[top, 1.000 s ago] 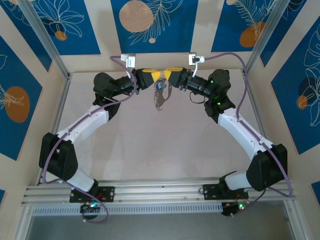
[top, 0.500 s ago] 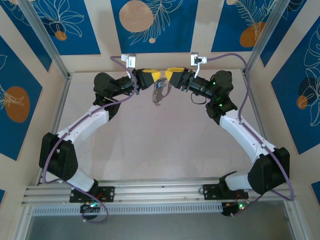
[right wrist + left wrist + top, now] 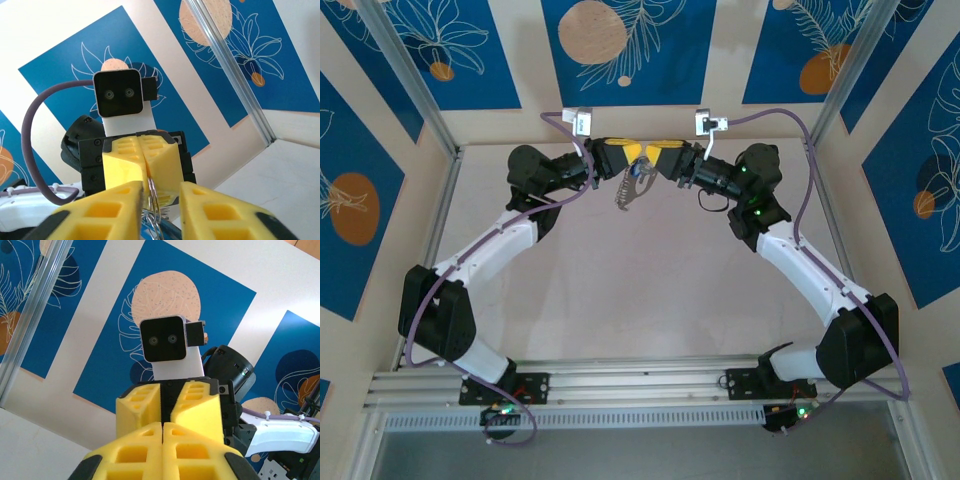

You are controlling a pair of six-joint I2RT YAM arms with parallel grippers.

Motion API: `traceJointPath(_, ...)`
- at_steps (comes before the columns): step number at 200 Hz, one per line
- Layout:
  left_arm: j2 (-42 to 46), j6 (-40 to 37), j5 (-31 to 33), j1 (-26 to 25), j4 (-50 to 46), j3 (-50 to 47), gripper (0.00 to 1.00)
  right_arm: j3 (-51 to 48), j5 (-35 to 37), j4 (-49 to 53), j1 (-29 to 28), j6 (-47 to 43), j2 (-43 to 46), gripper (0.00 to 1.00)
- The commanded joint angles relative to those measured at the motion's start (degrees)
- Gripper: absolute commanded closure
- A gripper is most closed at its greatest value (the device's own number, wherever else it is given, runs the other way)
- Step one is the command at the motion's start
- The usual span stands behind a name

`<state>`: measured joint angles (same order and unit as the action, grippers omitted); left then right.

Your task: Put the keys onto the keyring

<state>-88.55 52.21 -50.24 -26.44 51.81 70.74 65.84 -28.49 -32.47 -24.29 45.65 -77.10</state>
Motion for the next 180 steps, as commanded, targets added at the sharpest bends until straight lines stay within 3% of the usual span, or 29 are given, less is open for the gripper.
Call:
traceJointPath(1, 1.8, 0.1, 1.3, -0.7, 2.2, 0.0, 1.00, -0.3, -0.1, -1.1, -0.4, 0.0, -0.2, 0.75)
traceJointPath(29, 1.8, 0.0, 1.4, -0.8, 2.2, 0.0, 1.00, 0.0, -0.6, -0.9, -0.5, 0.0, -0.3, 0.76)
traceJointPath(76, 1.9, -0.3, 1.5, -0.9, 1.6, 0.2, 1.00, 0.0, -1.2, 0.4, -0.5, -0.9, 0.1, 1.00)
traceJointPath(113, 1.9, -1.4, 1.1, -0.9, -0.2, 0.6, 1.00, 0.3, -1.5, 5.2, 0.8, -3.0, 1.2, 1.00)
traceJointPath(147, 2.9, -5.2, 0.0, 0.2, -5.6, 0.6, 0.62, 1.9, -3.3, 14.2, 3.2, -7.2, 2.4, 1.00)
traceJointPath(180, 3.2, -10.3, -2.2, 1.5, -12.7, 2.1, 0.47, 2.3, -5.2, 20.4, 5.0, -10.9, 3.2, 1.00)
